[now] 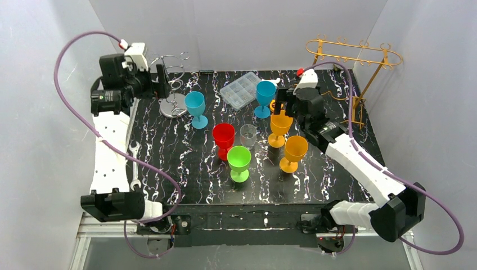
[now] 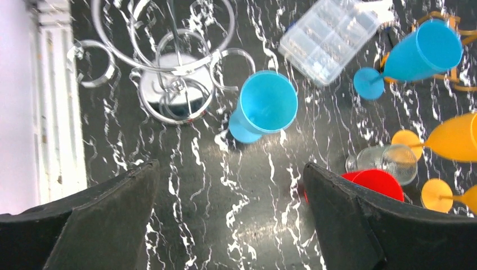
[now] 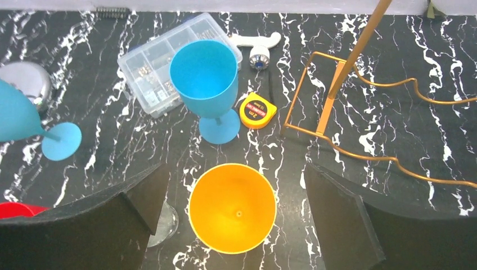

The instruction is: Place the wine glass upside down on the wine glass rack

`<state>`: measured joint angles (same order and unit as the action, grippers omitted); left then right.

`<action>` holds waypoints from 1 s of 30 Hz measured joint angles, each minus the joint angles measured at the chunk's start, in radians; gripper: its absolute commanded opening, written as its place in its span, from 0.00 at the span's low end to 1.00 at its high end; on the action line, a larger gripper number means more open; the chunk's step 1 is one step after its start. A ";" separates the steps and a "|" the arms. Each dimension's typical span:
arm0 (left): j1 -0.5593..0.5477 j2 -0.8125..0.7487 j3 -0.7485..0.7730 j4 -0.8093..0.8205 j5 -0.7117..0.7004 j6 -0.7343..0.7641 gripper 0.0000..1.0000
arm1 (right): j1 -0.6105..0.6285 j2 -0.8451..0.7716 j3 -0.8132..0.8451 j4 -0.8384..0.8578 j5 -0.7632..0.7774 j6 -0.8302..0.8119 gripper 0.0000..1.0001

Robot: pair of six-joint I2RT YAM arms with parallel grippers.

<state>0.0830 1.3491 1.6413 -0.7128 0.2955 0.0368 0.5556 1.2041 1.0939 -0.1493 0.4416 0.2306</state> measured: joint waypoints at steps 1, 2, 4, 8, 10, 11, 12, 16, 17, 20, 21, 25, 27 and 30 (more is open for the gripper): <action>0.000 0.016 0.046 -0.025 -0.007 -0.004 0.99 | 0.023 0.008 0.010 -0.012 0.018 -0.006 1.00; 0.000 0.039 0.104 -0.051 -0.020 -0.008 0.99 | 0.042 0.014 0.016 -0.024 0.034 -0.014 1.00; 0.000 0.097 0.224 -0.082 -0.049 -0.014 0.99 | 0.078 0.031 0.026 -0.052 0.066 -0.026 1.00; 0.000 0.211 0.382 -0.122 -0.105 -0.019 0.99 | 0.149 0.074 0.066 -0.121 0.120 -0.050 0.94; 0.000 0.283 0.446 -0.134 -0.130 -0.019 0.99 | 0.188 0.093 0.094 -0.151 0.140 -0.056 0.93; 0.000 0.316 0.474 -0.142 -0.136 -0.019 0.99 | 0.207 0.101 0.110 -0.164 0.148 -0.060 0.92; 0.000 0.362 0.510 -0.151 -0.142 -0.020 0.95 | 0.226 0.110 0.125 -0.172 0.156 -0.063 0.92; 0.000 0.520 0.625 -0.164 -0.154 -0.025 0.88 | 0.284 0.124 0.161 -0.199 0.185 -0.077 0.90; 0.000 0.565 0.660 -0.167 -0.153 -0.032 0.86 | 0.296 0.128 0.171 -0.208 0.189 -0.079 0.90; 0.000 0.657 0.714 -0.163 -0.148 -0.049 0.79 | 0.316 0.145 0.203 -0.227 0.192 -0.082 0.89; 0.000 0.676 0.721 -0.160 -0.141 -0.056 0.77 | 0.319 0.154 0.216 -0.234 0.190 -0.084 0.89; 0.000 0.706 0.714 -0.134 -0.101 -0.070 0.70 | 0.324 0.219 0.280 -0.266 0.173 -0.088 0.88; 0.000 0.704 0.700 -0.103 -0.076 -0.074 0.64 | 0.324 0.249 0.293 -0.270 0.164 -0.088 0.86; 0.000 0.693 0.656 -0.039 -0.034 -0.076 0.56 | 0.324 0.292 0.299 -0.283 0.150 -0.088 0.84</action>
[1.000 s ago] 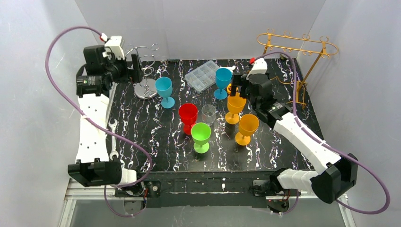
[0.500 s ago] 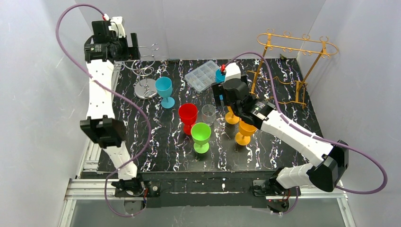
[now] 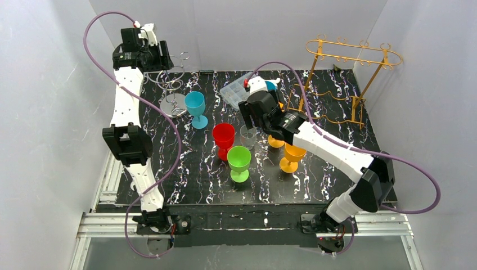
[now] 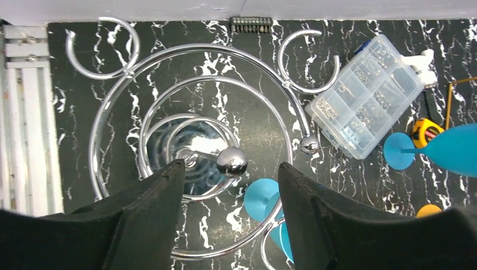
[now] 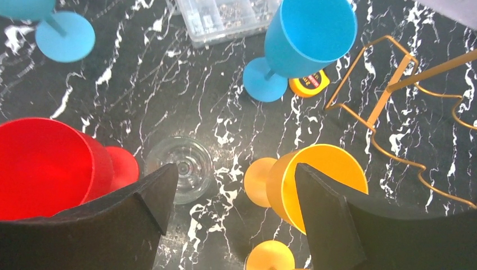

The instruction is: Place the wine glass upside down on the wine glass rack

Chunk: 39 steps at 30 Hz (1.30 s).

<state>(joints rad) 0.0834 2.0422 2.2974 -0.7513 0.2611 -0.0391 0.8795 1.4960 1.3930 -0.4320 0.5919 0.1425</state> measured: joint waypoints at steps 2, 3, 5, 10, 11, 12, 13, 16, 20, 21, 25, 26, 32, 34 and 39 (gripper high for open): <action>0.000 -0.002 -0.024 0.026 0.022 0.000 0.54 | 0.000 0.025 0.000 -0.015 -0.010 0.001 0.83; 0.000 -0.002 -0.032 0.037 0.032 0.000 0.54 | 0.001 0.034 0.000 -0.018 -0.014 0.001 0.83; 0.000 -0.002 -0.043 0.053 0.048 0.001 0.53 | 0.001 0.048 0.000 -0.022 -0.022 0.004 0.82; 0.000 -0.002 -0.044 0.094 0.074 -0.003 0.43 | 0.001 0.051 0.000 -0.023 -0.031 0.009 0.78; 0.000 -0.002 -0.044 0.101 0.074 -0.004 0.41 | 0.001 0.051 0.000 -0.023 -0.031 0.010 0.78; 0.000 -0.002 -0.045 0.108 0.076 -0.004 0.40 | 0.001 0.051 0.000 -0.023 -0.030 0.010 0.77; 0.000 -0.002 -0.046 0.114 0.077 -0.003 0.39 | 0.001 0.051 -0.001 -0.023 -0.030 0.011 0.77; 0.003 -0.002 -0.051 0.134 0.080 0.000 0.36 | -0.001 0.053 -0.003 -0.024 -0.030 0.015 0.77; 0.004 -0.002 -0.080 0.167 0.075 0.013 0.36 | -0.005 0.057 -0.029 -0.022 -0.030 0.023 0.76; 0.004 -0.002 -0.087 0.168 0.071 0.015 0.39 | -0.006 0.059 -0.035 -0.023 -0.031 0.025 0.76; 0.004 -0.002 -0.102 0.175 0.054 0.024 0.63 | -0.022 0.070 -0.055 -0.024 -0.037 0.039 0.75; 0.004 -0.002 -0.106 0.184 0.050 0.025 0.64 | -0.026 0.071 -0.059 -0.022 -0.039 0.041 0.74; 0.004 -0.002 -0.140 0.244 0.016 0.027 0.68 | -0.043 0.076 -0.074 -0.019 -0.047 0.051 0.70; 0.004 -0.005 -0.162 0.269 0.008 0.027 0.60 | -0.045 0.077 -0.082 -0.019 -0.050 0.056 0.69; 0.004 -0.006 -0.192 0.311 0.010 0.021 0.02 | -0.049 0.080 -0.097 -0.014 -0.053 0.064 0.65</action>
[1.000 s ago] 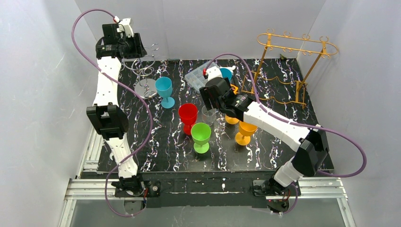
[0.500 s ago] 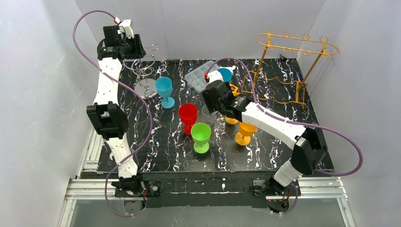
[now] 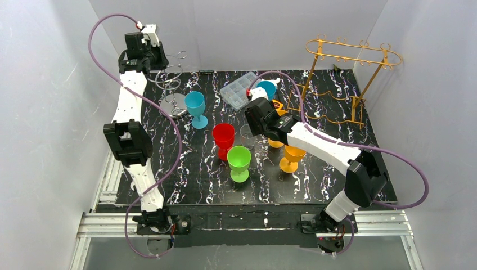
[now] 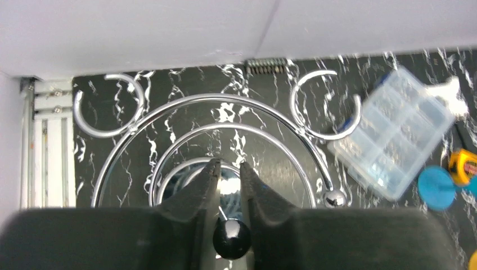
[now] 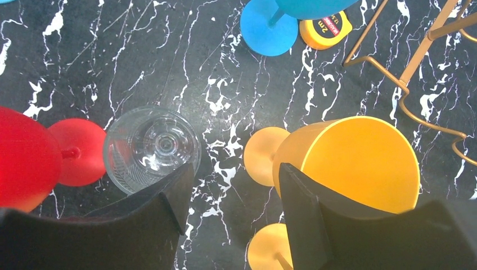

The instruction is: Place the wine glass upside down on the wine glass rack

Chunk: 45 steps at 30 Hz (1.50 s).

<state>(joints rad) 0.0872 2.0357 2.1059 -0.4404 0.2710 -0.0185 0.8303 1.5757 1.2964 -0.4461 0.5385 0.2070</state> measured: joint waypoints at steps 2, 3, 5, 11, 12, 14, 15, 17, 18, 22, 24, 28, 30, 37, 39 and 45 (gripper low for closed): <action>0.000 -0.003 -0.005 0.026 -0.014 0.028 0.00 | -0.003 0.002 -0.008 0.000 0.000 0.002 0.65; 0.000 -0.003 -0.006 0.030 -0.013 0.023 0.00 | -0.005 0.002 -0.014 0.002 -0.002 0.003 0.64; 0.000 -0.005 -0.014 0.042 -0.011 0.026 0.00 | -0.006 0.002 -0.026 0.001 -0.003 0.006 0.64; 0.000 -0.081 -0.122 0.074 0.011 0.048 0.00 | -0.018 0.002 -0.050 0.001 -0.008 0.023 0.64; 0.000 -0.098 -0.142 0.073 0.022 0.060 0.00 | -0.019 0.002 -0.050 0.000 -0.009 0.026 0.65; 0.000 -0.138 -0.198 0.075 0.053 0.088 0.00 | -0.026 0.002 -0.050 0.002 -0.016 0.031 0.65; 0.000 -0.163 -0.229 0.072 0.069 0.104 0.00 | -0.028 0.002 -0.050 0.003 -0.018 0.033 0.65; 0.000 -0.209 -0.278 0.054 0.095 0.132 0.00 | -0.033 0.002 -0.050 0.005 -0.027 0.037 0.65; 0.000 -0.226 -0.294 0.042 0.106 0.141 0.00 | -0.035 0.002 -0.050 0.008 -0.031 0.040 0.65; 0.000 -0.308 -0.374 0.005 0.142 0.175 0.00 | -0.039 0.008 -0.046 0.012 -0.057 0.051 0.64; -0.003 -0.352 -0.421 -0.005 0.151 0.192 0.00 | -0.039 0.025 -0.031 0.014 -0.077 0.054 0.64; -0.004 -0.426 -0.493 -0.027 0.167 0.217 0.00 | -0.039 0.063 -0.009 0.026 -0.119 0.061 0.62; -0.004 -0.464 -0.529 -0.035 0.175 0.226 0.04 | -0.039 0.075 -0.008 0.029 -0.134 0.066 0.61; -0.005 -0.526 -0.578 -0.051 0.221 0.230 0.47 | -0.039 0.130 0.005 0.037 -0.141 0.071 0.54; -0.006 -0.533 -0.578 -0.051 0.233 0.228 0.58 | -0.039 0.144 0.005 0.037 -0.141 0.071 0.50; -0.006 -0.536 -0.577 -0.054 0.242 0.214 0.98 | -0.039 0.187 0.006 0.056 -0.150 0.071 0.30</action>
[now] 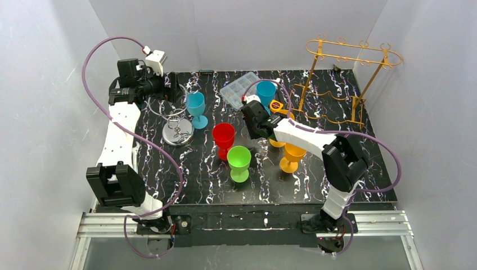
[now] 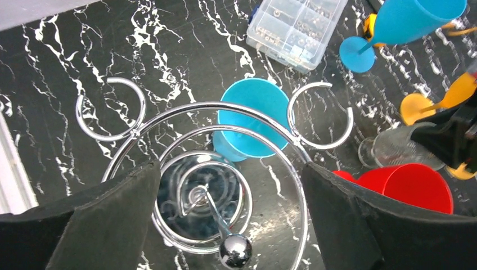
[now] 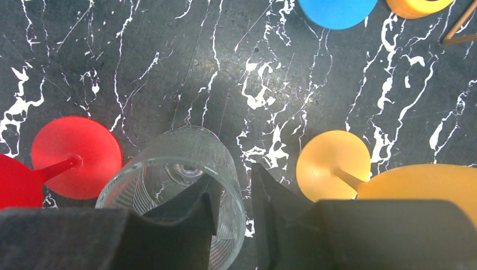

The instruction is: Place the wine glass upside down on the wine glass rack

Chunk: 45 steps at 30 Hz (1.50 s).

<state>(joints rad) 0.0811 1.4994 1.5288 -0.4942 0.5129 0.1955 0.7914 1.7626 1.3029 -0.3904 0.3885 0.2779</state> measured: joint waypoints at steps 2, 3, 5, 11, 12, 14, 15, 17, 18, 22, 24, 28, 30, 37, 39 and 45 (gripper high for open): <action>0.000 0.000 0.000 0.000 -0.002 -0.013 0.98 | 0.000 0.012 0.003 0.000 -0.003 -0.001 0.22; 0.000 0.000 0.000 0.000 -0.006 -0.019 0.98 | 0.000 0.016 0.005 0.000 -0.005 -0.001 0.17; 0.000 0.000 0.005 -0.002 -0.014 -0.025 0.98 | 0.000 0.017 0.016 -0.008 -0.014 -0.002 0.06; 0.000 -0.002 0.085 -0.035 -0.041 -0.043 0.98 | 0.000 0.024 0.079 -0.045 0.002 -0.024 0.01; 0.000 -0.003 0.105 -0.045 -0.043 -0.046 0.98 | 0.000 0.024 0.097 -0.057 0.009 -0.030 0.01; 0.000 -0.006 0.147 -0.068 -0.046 -0.051 0.98 | 0.000 0.024 0.139 -0.075 0.026 -0.046 0.01; 0.000 -0.008 0.166 -0.078 -0.047 -0.052 0.98 | 0.000 0.023 0.161 -0.082 0.035 -0.052 0.01; 0.000 -0.012 0.211 -0.106 -0.046 -0.059 0.98 | 0.000 0.014 0.200 -0.086 0.056 -0.068 0.01; 0.000 -0.018 0.237 -0.119 -0.045 -0.066 0.98 | 0.000 0.002 0.218 -0.085 0.066 -0.074 0.01; 0.000 -0.049 0.293 -0.158 -0.021 -0.096 0.98 | 0.000 -0.070 0.253 -0.082 0.085 -0.093 0.01; 0.000 -0.061 0.309 -0.176 -0.008 -0.108 0.98 | 0.000 -0.110 0.267 -0.072 0.088 -0.103 0.01; 0.000 -0.068 0.324 -0.220 0.005 -0.120 0.98 | 0.000 -0.174 0.274 0.000 0.085 -0.138 0.01; 0.000 -0.068 0.323 -0.248 0.004 -0.120 0.98 | 0.000 -0.190 0.274 0.040 0.079 -0.155 0.01; 0.000 -0.067 0.331 -0.332 0.029 -0.092 0.98 | 0.000 -0.210 0.272 0.134 -0.012 -0.145 0.01; 0.000 -0.067 0.350 -0.359 0.056 -0.087 0.98 | 0.000 -0.225 0.251 0.184 -0.061 -0.126 0.01; 0.000 -0.066 0.378 -0.387 0.198 -0.132 0.97 | 0.002 -0.312 0.152 0.344 -0.153 -0.081 0.01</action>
<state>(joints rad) 0.0811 1.4334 1.9068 -0.8810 0.7105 0.0639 0.7929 1.4509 1.4551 -0.0463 0.2356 0.1970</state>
